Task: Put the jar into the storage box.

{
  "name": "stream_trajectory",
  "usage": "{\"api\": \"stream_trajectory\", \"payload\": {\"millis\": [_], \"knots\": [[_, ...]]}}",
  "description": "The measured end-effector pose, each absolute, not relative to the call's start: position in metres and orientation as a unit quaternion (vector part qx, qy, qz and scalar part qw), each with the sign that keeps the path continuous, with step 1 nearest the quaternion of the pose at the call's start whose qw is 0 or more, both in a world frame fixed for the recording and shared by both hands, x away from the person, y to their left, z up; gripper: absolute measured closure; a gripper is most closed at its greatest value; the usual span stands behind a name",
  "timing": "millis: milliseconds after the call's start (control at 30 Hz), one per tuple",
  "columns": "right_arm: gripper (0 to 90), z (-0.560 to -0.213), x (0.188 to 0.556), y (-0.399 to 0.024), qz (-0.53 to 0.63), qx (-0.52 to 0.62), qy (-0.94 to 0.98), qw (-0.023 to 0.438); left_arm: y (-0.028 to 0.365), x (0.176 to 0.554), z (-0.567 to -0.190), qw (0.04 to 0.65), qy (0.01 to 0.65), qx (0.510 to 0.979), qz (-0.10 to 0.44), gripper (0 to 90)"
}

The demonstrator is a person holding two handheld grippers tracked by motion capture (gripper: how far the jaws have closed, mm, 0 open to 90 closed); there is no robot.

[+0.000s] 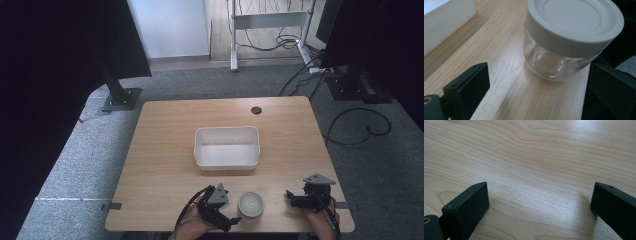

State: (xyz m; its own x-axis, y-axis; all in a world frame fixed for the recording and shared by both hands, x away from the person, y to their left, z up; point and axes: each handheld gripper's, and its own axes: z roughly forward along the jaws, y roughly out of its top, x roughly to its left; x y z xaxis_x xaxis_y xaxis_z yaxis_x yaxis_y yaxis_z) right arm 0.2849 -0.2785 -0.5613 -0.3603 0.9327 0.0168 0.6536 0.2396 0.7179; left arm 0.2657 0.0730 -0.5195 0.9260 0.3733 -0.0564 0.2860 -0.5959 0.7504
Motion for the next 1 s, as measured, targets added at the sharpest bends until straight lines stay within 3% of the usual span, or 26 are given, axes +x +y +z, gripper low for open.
{"api": "stream_trajectory", "payload": {"millis": [1000], "knots": [[1.5, -0.561, 0.285, -0.278, 0.327, 0.521, 0.759, 0.213, 0.022, 0.263, -0.526, 0.392, 0.137, 0.908, 0.062, 5.7]]}}
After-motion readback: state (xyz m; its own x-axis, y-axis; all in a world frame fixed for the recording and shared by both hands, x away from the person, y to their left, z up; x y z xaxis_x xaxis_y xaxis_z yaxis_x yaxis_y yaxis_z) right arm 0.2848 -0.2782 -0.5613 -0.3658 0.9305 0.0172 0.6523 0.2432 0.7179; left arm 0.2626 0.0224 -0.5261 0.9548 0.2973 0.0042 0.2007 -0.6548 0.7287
